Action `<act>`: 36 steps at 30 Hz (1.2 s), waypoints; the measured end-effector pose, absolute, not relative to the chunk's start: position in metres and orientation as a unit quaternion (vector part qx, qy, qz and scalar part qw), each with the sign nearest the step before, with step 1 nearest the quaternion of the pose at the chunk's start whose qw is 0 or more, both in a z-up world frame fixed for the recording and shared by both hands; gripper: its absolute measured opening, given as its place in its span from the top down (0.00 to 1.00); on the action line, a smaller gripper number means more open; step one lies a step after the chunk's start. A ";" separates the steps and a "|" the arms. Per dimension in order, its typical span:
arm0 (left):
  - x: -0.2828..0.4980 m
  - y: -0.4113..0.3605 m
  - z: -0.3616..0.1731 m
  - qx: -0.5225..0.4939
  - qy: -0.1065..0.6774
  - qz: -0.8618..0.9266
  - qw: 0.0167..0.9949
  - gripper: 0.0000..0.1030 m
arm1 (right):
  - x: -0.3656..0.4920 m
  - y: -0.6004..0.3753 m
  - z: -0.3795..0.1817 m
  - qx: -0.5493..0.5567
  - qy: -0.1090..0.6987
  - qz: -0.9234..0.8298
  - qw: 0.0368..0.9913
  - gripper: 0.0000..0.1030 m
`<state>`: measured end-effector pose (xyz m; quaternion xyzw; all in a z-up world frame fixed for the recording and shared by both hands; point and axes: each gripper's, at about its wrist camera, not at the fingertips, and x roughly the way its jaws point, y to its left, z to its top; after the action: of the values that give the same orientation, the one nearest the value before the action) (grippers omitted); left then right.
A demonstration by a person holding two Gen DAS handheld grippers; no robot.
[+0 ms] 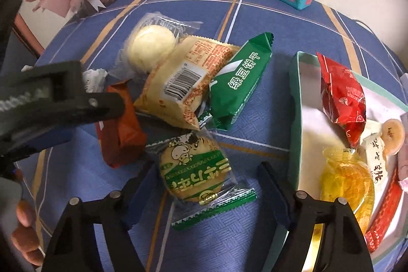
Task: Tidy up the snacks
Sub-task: 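Grasp the green round biscuit packet with the right tool while the left tool grasps the red packet, then carry both packets over the tray and open both tools to drop them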
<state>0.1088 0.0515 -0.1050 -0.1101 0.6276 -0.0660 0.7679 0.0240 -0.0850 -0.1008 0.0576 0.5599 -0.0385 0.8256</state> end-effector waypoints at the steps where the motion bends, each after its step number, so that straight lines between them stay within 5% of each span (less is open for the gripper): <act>1: 0.110 0.052 -0.107 -0.106 0.628 -0.064 0.768 0.08 | 0.024 -0.085 -0.101 0.057 0.560 -0.039 0.826 0.26; 5: 0.111 0.045 -0.102 -0.107 0.626 -0.075 0.769 0.29 | 0.026 -0.088 -0.099 0.063 0.560 -0.043 0.825 0.46; 9: 0.105 0.039 -0.106 -0.091 0.633 -0.076 0.765 0.57 | 0.025 -0.095 -0.098 0.075 0.563 -0.046 0.822 0.49; 36: 0.085 0.031 -0.037 -0.091 0.571 -0.084 0.811 0.60 | -0.009 -0.131 -0.020 0.125 0.502 -0.039 0.855 0.49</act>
<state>0.0853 0.0312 -0.0367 -0.0908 0.5711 -0.0845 0.8115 -0.0090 -0.1306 -0.0202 0.1247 0.5019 -0.0394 0.8550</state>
